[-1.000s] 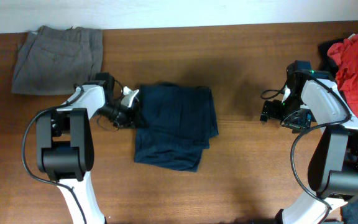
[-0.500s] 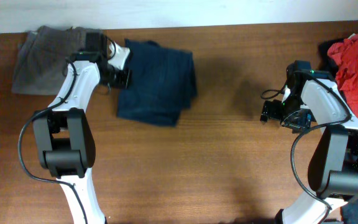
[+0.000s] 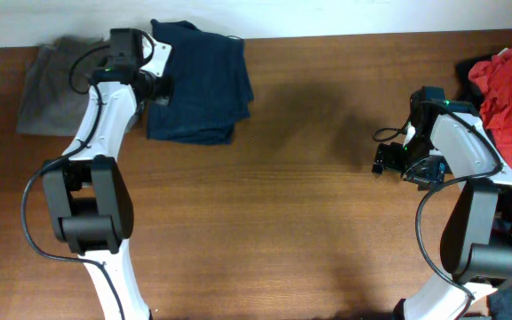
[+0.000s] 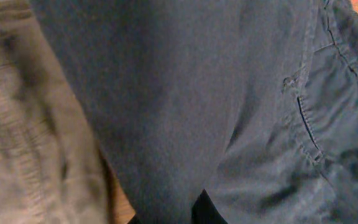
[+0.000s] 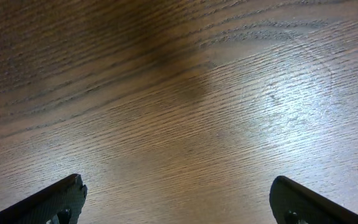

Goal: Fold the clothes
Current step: 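Drag the folded shorts up-left toward the grey garment with the left gripper, then place the shorts onto the grey garment at top-left with the left gripper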

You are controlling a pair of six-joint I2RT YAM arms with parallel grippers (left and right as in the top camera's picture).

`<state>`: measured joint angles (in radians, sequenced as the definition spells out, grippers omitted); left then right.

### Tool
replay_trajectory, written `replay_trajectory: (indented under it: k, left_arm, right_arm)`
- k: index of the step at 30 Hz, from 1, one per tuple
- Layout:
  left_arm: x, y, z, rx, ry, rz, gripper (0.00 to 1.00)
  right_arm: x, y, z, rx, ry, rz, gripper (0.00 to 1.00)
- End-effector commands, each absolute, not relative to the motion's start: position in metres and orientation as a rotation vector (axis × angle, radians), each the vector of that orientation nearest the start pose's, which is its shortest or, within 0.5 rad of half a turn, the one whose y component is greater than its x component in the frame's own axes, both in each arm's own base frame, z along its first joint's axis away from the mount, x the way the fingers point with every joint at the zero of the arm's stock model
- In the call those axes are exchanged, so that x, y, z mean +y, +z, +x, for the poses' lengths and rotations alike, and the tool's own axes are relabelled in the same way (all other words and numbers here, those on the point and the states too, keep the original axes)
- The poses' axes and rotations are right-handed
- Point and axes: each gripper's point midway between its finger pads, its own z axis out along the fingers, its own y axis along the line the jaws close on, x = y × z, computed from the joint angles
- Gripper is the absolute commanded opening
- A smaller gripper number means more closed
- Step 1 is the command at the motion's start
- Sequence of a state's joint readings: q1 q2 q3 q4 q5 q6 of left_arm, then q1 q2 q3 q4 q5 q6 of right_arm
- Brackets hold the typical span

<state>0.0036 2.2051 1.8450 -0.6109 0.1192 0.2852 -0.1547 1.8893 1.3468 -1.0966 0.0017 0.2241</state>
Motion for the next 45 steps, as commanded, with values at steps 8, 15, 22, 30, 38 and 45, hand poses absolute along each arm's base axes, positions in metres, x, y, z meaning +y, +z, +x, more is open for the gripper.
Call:
replay_trajectory:
  k: [8,15,22,30,38,45]
  left_arm:
    - [0.044,0.114,0.579,2.468,0.072,0.297,0.01]
    - [0.047,0.149,0.589,2.414,0.088,0.291,0.01]
    - [0.054,0.164,0.590,2.407,0.136,0.298,0.00]
    - [0.067,0.169,0.593,2.387,0.208,0.316,0.01]
    - [0.105,0.175,0.594,2.367,0.297,0.254,0.00]
    - [0.120,0.174,0.590,2.377,0.307,0.224,0.00]
  right_arm:
    - [-0.052,0.056,0.328,3.115,-0.002,0.592,0.99]
    - [-0.052,0.056,0.328,3.115,-0.002,0.592,0.99]
    - [-0.052,0.056,0.328,3.115,-0.002,0.592,0.99]
    - [-0.052,0.056,0.328,3.115,-0.003,0.592,0.99]
    - [-0.052,0.056,0.328,3.115,-0.002,0.592,0.99]
    - [-0.052,0.056,0.328,3.115,-0.003,0.592,0.99]
